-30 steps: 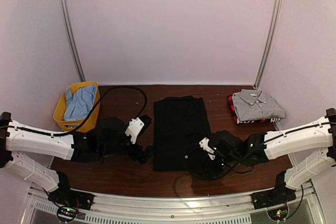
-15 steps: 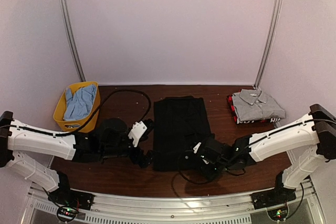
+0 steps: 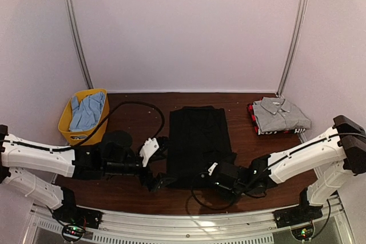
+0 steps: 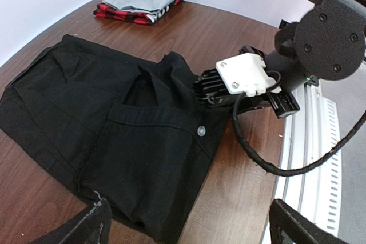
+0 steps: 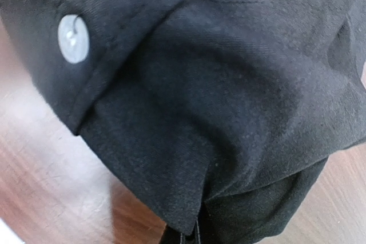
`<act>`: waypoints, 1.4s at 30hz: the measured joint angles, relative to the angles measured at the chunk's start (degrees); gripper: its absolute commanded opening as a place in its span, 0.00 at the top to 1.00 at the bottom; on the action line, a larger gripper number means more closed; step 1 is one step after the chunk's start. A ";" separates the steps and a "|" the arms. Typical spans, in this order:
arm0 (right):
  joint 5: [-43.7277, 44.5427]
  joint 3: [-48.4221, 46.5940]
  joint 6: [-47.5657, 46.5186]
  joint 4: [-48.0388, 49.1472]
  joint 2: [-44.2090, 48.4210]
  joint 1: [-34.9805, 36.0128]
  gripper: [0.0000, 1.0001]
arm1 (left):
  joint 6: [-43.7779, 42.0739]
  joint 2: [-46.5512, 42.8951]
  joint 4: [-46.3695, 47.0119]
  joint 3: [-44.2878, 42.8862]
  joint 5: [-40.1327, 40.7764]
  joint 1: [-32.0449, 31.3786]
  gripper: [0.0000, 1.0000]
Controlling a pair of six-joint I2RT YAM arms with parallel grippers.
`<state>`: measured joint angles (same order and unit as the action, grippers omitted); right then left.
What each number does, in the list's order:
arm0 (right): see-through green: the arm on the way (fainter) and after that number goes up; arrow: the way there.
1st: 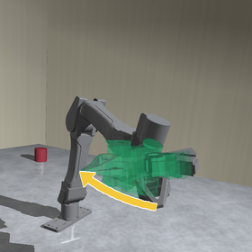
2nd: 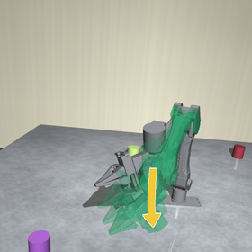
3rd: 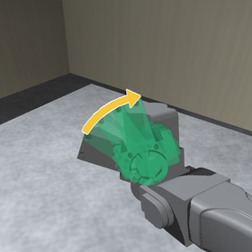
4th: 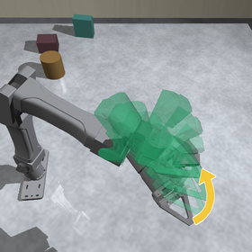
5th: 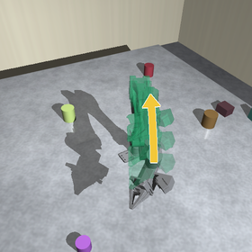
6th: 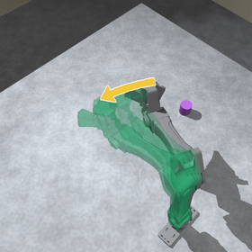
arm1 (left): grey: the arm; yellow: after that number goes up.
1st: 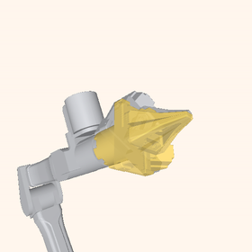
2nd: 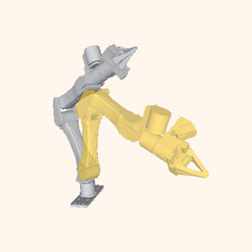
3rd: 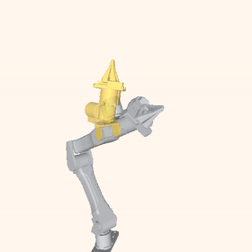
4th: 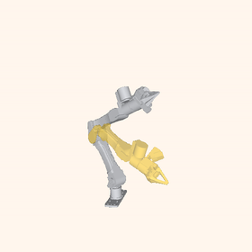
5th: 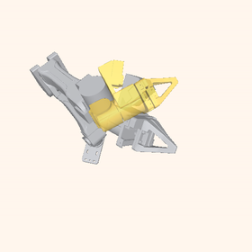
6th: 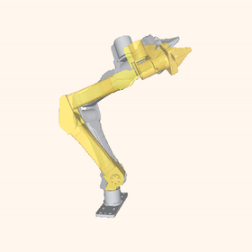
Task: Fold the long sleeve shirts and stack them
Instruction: Move the right arm to the center of the board with the 2/3-rectangle-folded shirt.
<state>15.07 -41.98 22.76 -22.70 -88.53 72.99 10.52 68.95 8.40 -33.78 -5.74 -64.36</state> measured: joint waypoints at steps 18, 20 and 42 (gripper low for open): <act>-24.46 6.36 4.87 -1.18 21.66 1.29 1.00 | -13.11 6.73 -0.96 -0.31 19.37 -19.71 0.02; -26.45 6.49 5.46 -1.18 23.34 1.31 1.00 | -15.06 9.51 -0.90 -0.87 21.00 -20.55 0.02; -32.96 8.76 7.52 -1.11 28.44 1.01 1.00 | -24.59 22.18 3.08 -4.76 34.99 -23.19 0.61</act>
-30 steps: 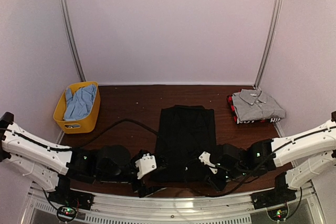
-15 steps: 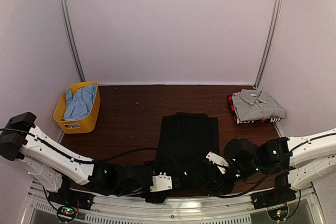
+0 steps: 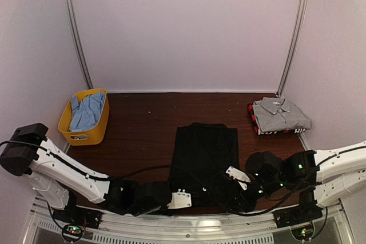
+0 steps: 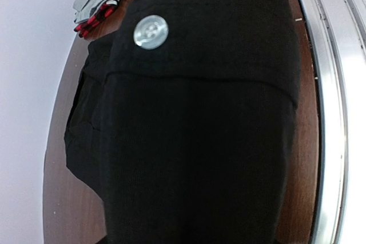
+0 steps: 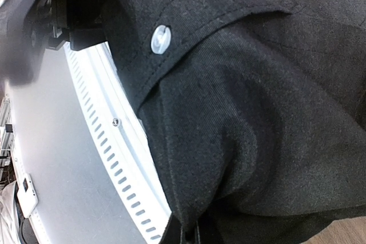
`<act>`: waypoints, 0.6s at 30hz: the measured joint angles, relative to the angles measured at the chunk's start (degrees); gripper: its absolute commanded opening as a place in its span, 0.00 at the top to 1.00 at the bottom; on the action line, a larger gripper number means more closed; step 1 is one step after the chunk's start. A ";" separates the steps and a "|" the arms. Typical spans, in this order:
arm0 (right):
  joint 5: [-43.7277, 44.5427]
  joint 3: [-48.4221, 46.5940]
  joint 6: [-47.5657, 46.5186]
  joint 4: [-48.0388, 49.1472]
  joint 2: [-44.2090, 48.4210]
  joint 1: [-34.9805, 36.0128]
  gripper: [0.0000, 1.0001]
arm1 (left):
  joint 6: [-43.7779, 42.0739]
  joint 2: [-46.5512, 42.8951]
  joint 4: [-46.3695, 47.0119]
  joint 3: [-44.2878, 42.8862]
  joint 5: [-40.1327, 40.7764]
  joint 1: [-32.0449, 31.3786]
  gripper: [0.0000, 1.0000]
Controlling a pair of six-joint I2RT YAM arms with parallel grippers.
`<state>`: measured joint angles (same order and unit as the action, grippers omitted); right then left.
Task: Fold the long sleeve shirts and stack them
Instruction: Move the right arm to the center of the board with the 2/3-rectangle-folded shirt, then pick up the 2/3-rectangle-folded shirt from the center of the board.
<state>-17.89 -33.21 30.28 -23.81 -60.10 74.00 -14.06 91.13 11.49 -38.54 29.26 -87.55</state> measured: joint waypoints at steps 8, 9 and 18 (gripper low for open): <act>1.49 0.61 0.24 -0.35 1.57 -0.52 0.86 | 2.95 -2.16 -4.90 -1.36 -3.96 0.00 1.00; 1.77 0.61 0.35 -0.39 1.84 -0.52 0.80 | 3.56 -2.84 -5.88 -1.51 -4.55 0.02 1.00; 5.88 0.61 1.75 -1.07 5.90 -0.44 0.30 | 11.02 -6.62 -16.48 -6.36 -16.46 4.98 1.00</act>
<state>-12.01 -32.60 32.03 -24.88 -54.19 73.56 -3.05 84.51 -4.99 -44.91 12.80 -82.56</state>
